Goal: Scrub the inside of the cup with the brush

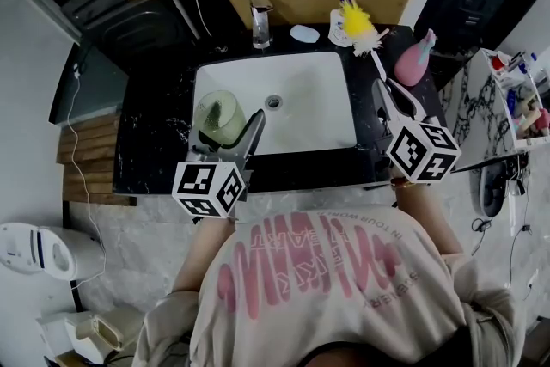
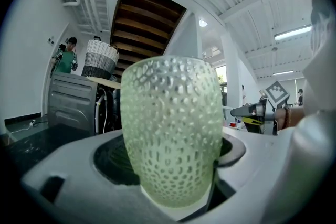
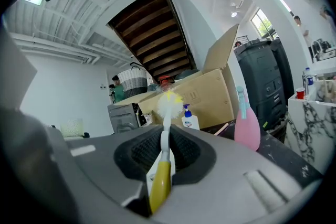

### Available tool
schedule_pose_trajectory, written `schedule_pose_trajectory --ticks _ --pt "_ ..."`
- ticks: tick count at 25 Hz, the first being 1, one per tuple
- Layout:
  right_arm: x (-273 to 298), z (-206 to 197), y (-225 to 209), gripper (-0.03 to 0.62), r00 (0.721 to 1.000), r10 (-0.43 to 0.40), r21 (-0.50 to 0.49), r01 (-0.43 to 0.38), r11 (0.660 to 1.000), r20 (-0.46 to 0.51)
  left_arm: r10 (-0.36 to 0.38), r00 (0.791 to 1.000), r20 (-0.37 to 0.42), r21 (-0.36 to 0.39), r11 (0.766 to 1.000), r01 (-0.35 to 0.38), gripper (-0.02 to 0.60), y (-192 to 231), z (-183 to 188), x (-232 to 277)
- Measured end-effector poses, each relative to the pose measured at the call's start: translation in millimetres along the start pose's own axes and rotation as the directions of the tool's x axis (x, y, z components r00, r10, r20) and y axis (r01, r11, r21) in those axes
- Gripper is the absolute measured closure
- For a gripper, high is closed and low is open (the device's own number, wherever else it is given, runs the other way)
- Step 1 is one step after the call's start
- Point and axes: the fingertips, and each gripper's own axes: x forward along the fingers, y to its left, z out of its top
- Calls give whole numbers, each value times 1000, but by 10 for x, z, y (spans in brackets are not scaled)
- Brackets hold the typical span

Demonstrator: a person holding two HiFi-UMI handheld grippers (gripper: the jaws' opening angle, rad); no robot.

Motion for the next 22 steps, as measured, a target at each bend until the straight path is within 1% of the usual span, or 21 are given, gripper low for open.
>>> schedule_pose_trajectory --ticks 7,22 --pt "33 3 12 543 1000 -2 -35 2 999 -9 -4 1000 8 -12 1000 4 213 -6 4 53" --pt "198 26 -30 543 1000 3 -38 -4 999 -14 -11 1000 15 -15 1000 11 213 49 21 213"
